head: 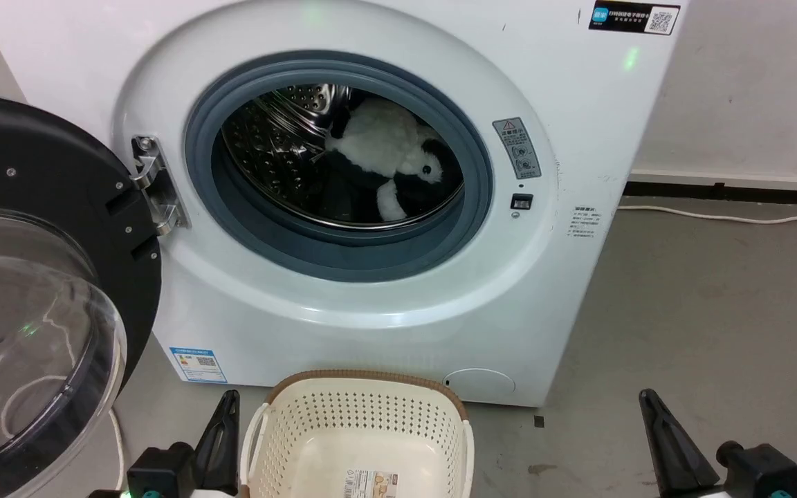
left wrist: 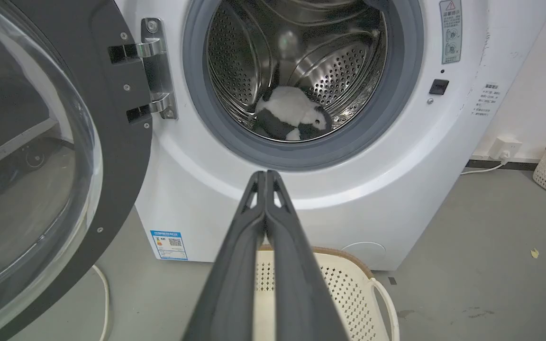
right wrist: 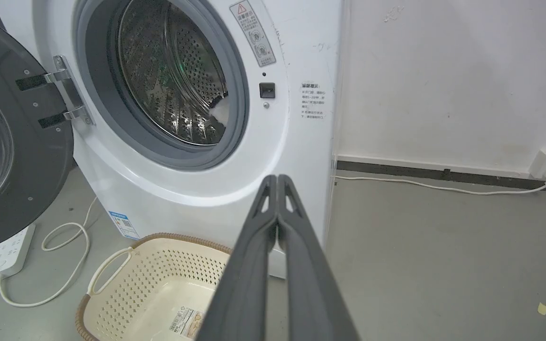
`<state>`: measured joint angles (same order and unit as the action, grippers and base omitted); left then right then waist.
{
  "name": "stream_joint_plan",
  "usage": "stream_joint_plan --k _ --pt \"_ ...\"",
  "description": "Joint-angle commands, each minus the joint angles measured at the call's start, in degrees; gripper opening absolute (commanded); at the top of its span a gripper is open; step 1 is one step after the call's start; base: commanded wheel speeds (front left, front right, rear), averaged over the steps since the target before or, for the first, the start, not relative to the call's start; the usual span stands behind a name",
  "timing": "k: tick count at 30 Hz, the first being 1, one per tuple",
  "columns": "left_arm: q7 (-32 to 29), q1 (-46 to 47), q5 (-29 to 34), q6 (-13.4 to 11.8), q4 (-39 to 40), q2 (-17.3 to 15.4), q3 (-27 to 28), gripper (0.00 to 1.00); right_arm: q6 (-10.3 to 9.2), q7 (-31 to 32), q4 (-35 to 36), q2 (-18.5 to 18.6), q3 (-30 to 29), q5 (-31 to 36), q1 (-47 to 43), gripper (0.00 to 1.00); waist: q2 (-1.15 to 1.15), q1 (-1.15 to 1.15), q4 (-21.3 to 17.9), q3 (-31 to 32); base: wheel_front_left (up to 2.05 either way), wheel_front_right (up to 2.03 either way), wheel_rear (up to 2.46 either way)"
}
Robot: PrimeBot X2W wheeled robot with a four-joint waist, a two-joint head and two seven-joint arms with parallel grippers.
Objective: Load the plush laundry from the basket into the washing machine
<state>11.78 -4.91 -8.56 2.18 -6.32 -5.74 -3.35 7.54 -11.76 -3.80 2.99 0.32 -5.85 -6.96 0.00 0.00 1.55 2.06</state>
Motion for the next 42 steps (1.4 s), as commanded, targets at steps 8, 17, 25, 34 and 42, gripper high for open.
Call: stream_joint_plan --k 8,17,25,34,42 --pt "-1.09 1.07 1.25 -0.33 0.81 0.51 0.3 0.0 -0.01 1.01 0.59 -0.03 -0.06 0.82 1.34 0.0 0.0 0.0 -0.12 -0.16 0.0 0.0 0.0" --pt "-2.15 1.45 1.97 -0.51 1.35 0.74 0.6 0.0 -0.02 2.07 0.9 -0.04 -0.09 1.32 1.9 0.0 0.0 0.0 -0.26 -0.35 0.0 0.0 0.0" --pt "-3.08 1.79 2.61 -0.67 1.83 0.95 0.86 0.0 -0.02 3.01 1.18 -0.05 -0.11 1.76 2.39 0.0 0.0 0.0 -0.38 -0.51 0.0 0.0 0.0" --pt "-4.14 2.17 3.34 -0.85 2.38 1.18 1.17 0.0 -0.03 4.08 1.5 -0.06 -0.14 2.26 2.94 0.0 0.0 0.0 -0.53 -0.7 0.0 0.0 0.0" --pt "-5.08 2.5 3.98 -1.02 2.86 1.39 1.43 0.0 -0.03 5.02 1.78 -0.06 -0.16 2.7 3.44 0.0 0.0 0.0 -0.65 -0.87 0.0 0.0 0.0"
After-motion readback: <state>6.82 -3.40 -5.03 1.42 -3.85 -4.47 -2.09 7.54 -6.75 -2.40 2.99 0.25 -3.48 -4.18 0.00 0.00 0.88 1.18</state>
